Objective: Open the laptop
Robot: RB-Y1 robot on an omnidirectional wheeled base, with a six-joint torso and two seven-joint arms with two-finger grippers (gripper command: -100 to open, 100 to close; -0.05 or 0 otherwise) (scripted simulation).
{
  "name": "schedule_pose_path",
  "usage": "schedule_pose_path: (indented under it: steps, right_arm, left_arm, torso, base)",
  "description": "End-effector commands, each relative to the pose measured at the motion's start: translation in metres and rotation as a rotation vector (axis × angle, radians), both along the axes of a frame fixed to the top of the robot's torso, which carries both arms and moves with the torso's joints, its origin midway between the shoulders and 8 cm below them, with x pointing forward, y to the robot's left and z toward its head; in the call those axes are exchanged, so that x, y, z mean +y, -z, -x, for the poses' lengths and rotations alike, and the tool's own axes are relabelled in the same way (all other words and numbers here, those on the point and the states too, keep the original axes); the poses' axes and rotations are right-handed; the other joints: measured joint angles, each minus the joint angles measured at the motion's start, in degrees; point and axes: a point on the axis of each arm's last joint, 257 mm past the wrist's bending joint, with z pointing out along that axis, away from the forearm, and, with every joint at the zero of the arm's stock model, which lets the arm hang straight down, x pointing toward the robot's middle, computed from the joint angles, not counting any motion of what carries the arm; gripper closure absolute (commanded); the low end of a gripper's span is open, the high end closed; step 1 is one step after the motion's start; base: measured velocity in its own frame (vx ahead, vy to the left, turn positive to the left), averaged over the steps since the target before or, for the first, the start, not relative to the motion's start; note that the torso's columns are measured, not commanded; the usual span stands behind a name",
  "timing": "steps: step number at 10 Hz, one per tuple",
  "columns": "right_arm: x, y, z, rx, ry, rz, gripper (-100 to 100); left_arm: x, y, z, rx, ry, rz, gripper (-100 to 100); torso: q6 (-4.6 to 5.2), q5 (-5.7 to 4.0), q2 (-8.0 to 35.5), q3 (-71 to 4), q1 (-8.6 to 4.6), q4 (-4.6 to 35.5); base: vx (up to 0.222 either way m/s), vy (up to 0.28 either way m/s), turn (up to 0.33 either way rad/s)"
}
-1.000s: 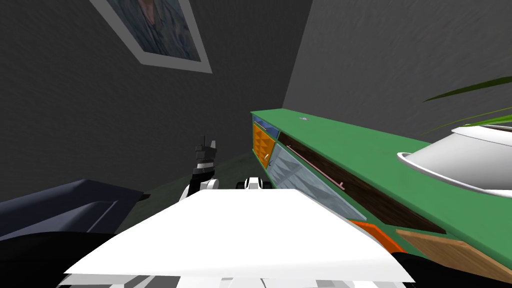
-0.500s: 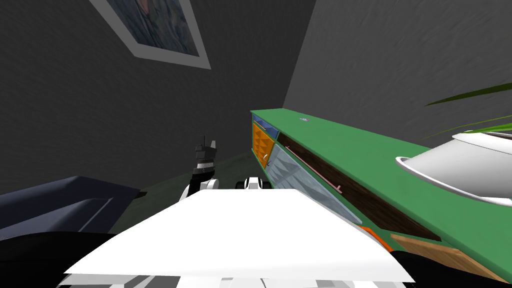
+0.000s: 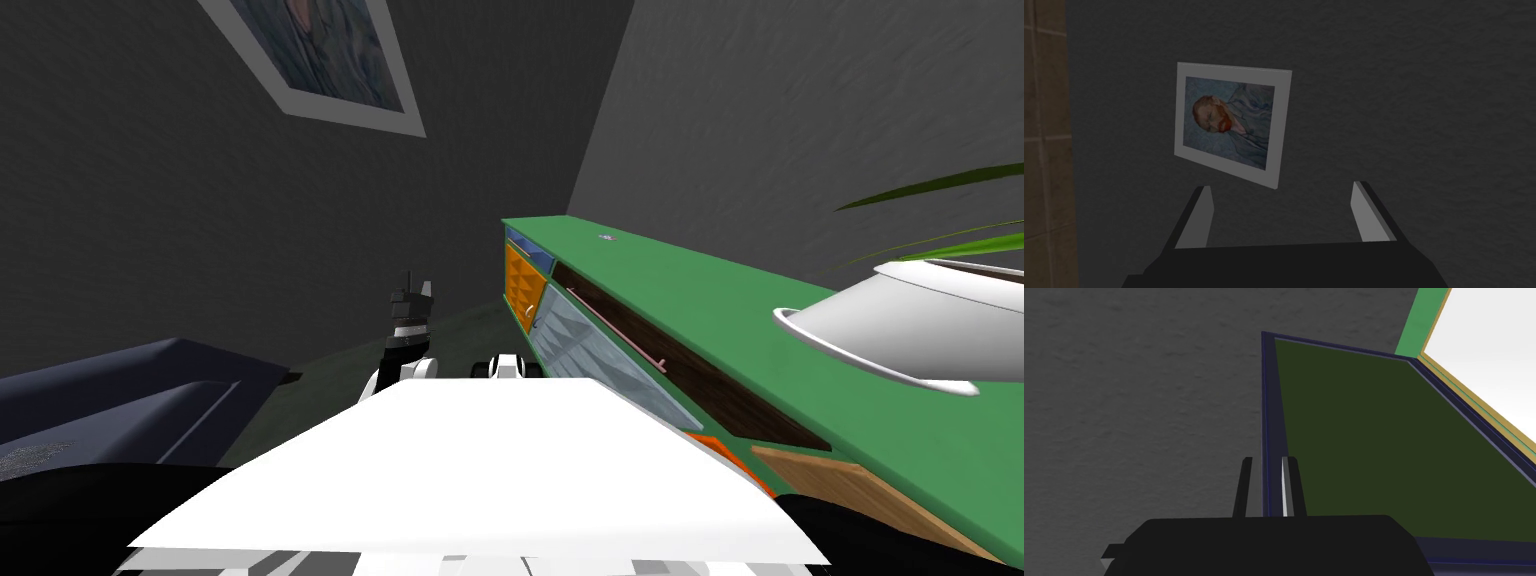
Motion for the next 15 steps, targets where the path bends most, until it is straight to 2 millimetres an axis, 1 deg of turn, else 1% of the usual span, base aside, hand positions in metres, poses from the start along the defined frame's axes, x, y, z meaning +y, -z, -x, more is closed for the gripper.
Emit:
schedule_pose_path:
  steps: [1,2,3,8,11,12,13,15]
  right_arm:
    - [-0.001,0.011,0.014,-0.088,0.01,-0.053,100]
    - [-0.001,0.005,0.009,-0.073,0.006,-0.033,100]
    - [-0.003,0.015,0.022,-0.157,0.018,-0.068,100]
    - [-0.007,0.047,0.048,-0.343,0.036,-0.161,100]
    - [-0.009,0.07,0.061,-0.454,0.045,-0.218,100]
    - [-0.009,0.063,0.061,-0.433,0.05,-0.202,100]
    - [-0.01,0.079,0.07,-0.509,0.058,-0.236,100]
    - [-0.011,0.094,0.077,-0.581,0.065,-0.268,100]
  left_arm:
    - [0.0,0.0,0.0,0.0,0.0,0.0,0]
    - [0.0,0.0,0.0,0.0,0.0,0.0,0]
    - [0.0,0.0,0.0,0.0,0.0,0.0,0]
    - [0.0,0.0,0.0,0.0,0.0,0.0,0]
    - [0.0,0.0,0.0,0.0,0.0,0.0,0]
    - [0.0,0.0,0.0,0.0,0.0,0.0,0]
    - [0.0,0.0,0.0,0.0,0.0,0.0,0]
    - [0.0,0.0,0.0,0.0,0.0,0.0,0]
  torso:
    - [-0.04,-0.03,-0.1,0.0,0.0,0.0]
    - [-0.13,-0.07,-0.1,-0.1,0.02,-0.1]
    - [-0.29,0.06,-0.3,-0.2,0.15,-0.2]
    - [-0.53,0.14,-0.6,-0.4,0.45,-0.3]
    - [-0.65,0.55,-0.8,-0.7,0.6,-0.4]
    - [-0.65,0.66,-0.8,-0.8,0.67,-0.4]
    - [-0.52,0.86,-0.8,-0.9,0.83,-0.4]
    - [-0.45,0.87,-0.6,-0.7,0.83,-0.3]
  base:
    - [-0.048,-0.041,-0.001]
    - [-0.021,-0.019,0.002]
    - [-0.048,-0.029,0.05]
    - [-0.081,-0.026,0.033]
    - [-0.064,-0.015,0.037]
    - [-0.032,-0.004,0.007]
    - [-0.031,-0.01,0.047]
    - [-0.035,-0.015,0.057]
